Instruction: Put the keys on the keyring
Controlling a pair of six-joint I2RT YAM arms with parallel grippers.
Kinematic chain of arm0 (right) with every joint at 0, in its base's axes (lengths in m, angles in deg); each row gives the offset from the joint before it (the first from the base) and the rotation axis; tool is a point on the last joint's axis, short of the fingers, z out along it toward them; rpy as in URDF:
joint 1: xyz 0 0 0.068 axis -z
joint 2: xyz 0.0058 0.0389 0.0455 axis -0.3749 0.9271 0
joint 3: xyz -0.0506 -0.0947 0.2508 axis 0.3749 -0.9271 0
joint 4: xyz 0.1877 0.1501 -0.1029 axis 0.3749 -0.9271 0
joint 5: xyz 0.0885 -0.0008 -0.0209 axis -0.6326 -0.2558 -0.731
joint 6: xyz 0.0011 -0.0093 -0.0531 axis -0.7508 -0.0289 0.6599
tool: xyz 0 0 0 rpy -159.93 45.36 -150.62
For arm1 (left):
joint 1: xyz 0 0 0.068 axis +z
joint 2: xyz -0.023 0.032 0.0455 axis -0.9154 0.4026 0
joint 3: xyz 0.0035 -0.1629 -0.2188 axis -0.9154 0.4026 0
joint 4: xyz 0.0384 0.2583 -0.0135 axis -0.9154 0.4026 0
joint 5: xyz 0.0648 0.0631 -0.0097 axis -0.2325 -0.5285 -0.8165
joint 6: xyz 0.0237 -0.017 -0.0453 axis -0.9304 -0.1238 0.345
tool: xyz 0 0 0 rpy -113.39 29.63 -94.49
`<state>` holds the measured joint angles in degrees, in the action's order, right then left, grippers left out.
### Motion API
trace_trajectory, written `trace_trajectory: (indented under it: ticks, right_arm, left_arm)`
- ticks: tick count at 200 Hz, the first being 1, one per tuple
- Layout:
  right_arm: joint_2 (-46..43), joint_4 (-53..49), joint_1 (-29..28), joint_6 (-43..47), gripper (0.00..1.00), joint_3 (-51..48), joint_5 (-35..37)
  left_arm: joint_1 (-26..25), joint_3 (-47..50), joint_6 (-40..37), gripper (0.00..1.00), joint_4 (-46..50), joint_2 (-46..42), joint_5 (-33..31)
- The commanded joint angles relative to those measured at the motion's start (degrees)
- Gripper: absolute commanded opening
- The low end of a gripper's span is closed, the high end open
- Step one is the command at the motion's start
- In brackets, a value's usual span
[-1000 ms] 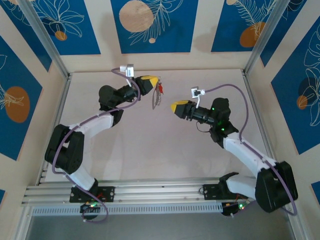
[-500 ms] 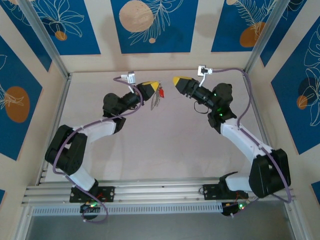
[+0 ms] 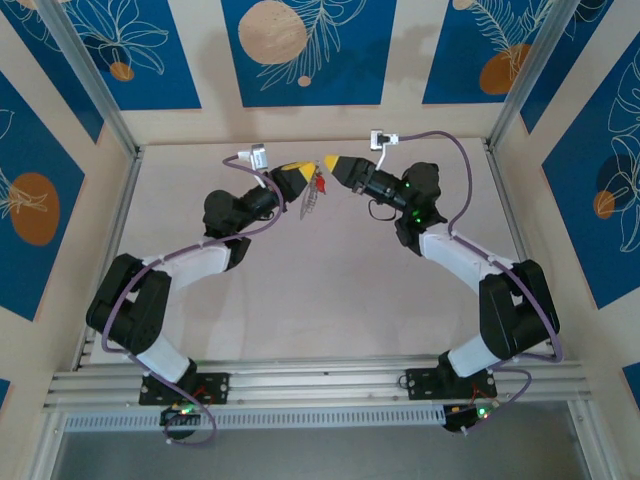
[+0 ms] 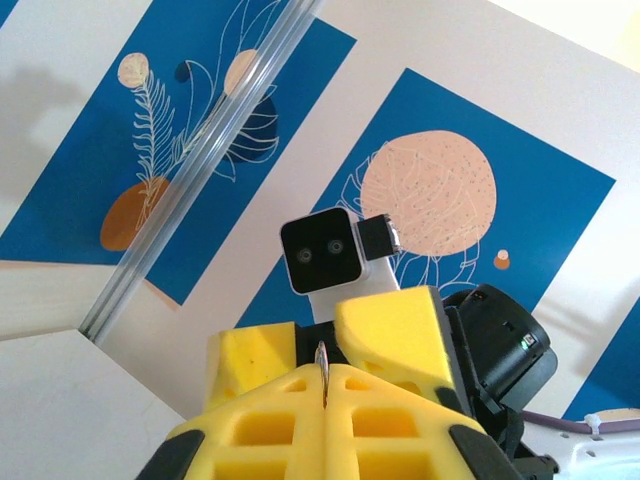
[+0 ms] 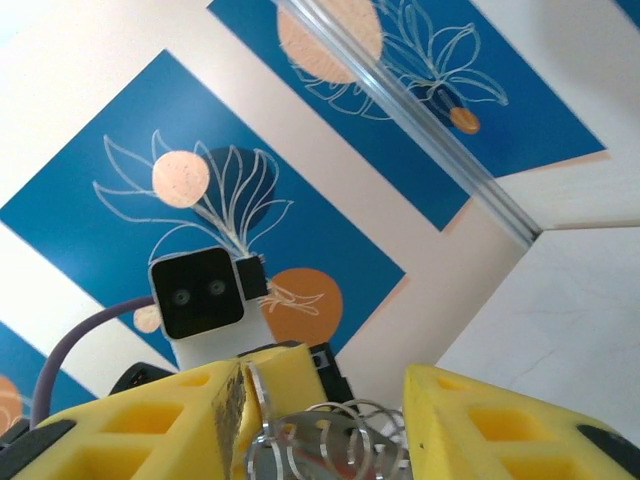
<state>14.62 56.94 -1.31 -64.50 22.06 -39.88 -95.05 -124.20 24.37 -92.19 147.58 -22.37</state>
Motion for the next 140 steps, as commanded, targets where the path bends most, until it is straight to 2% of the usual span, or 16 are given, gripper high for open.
trace_trajectory:
  ticks: [1, 56, 88, 111, 140]
  right_arm:
    - [0.14, 2.92, -1.14, 0.86, 0.44, 1.43, -0.83]
    - [1.17, 2.48, -1.74, 0.73, 0.35, 2.67, -1.35]
    - [1.73, 2.13, -1.94, 0.88, 0.23, 3.42, -2.00]
    - [2.12, 1.70, -2.15, 1.06, 0.22, 4.08, -2.91]
    - [2.25, 0.92, -2.25, 1.52, 0.03, 4.42, -3.54]
  left_arm:
    - [-0.59, 0.00, -0.01, 0.00, -4.29, -1.26, -1.23]
    - [-0.60, -0.54, 0.11, 0.00, -3.85, -1.41, -0.70]
    - [-0.65, -0.85, -0.12, 0.00, -3.41, -1.52, -0.32]
    - [-0.65, -0.99, -0.38, 0.00, -2.96, -1.54, -0.13]
    - [-0.65, -1.33, -0.58, 0.00, -2.58, -1.52, -0.13]
